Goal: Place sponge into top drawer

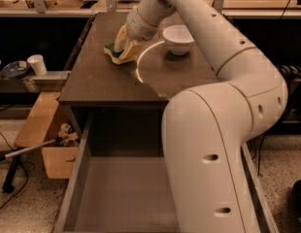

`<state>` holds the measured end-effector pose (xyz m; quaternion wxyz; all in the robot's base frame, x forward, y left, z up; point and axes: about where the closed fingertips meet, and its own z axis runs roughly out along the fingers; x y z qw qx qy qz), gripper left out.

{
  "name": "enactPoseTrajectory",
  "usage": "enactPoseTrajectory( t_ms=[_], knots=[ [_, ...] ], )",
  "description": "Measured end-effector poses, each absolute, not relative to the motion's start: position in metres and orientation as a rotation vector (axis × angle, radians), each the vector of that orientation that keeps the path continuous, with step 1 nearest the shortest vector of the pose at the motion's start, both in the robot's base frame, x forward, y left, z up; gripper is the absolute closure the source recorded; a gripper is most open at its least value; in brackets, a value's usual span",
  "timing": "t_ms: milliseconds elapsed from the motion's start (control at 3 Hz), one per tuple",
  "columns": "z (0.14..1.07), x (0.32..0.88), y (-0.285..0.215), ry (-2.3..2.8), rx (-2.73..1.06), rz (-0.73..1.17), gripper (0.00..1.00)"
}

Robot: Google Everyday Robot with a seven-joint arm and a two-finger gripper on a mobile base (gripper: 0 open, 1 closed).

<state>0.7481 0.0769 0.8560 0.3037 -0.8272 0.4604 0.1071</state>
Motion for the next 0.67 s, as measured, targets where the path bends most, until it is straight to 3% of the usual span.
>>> enactPoseTrajectory(
  t_ms=[667],
  knots=[
    [0.873, 0.758, 0.052, 1.208, -2.12, 0.267, 1.0]
  ],
)
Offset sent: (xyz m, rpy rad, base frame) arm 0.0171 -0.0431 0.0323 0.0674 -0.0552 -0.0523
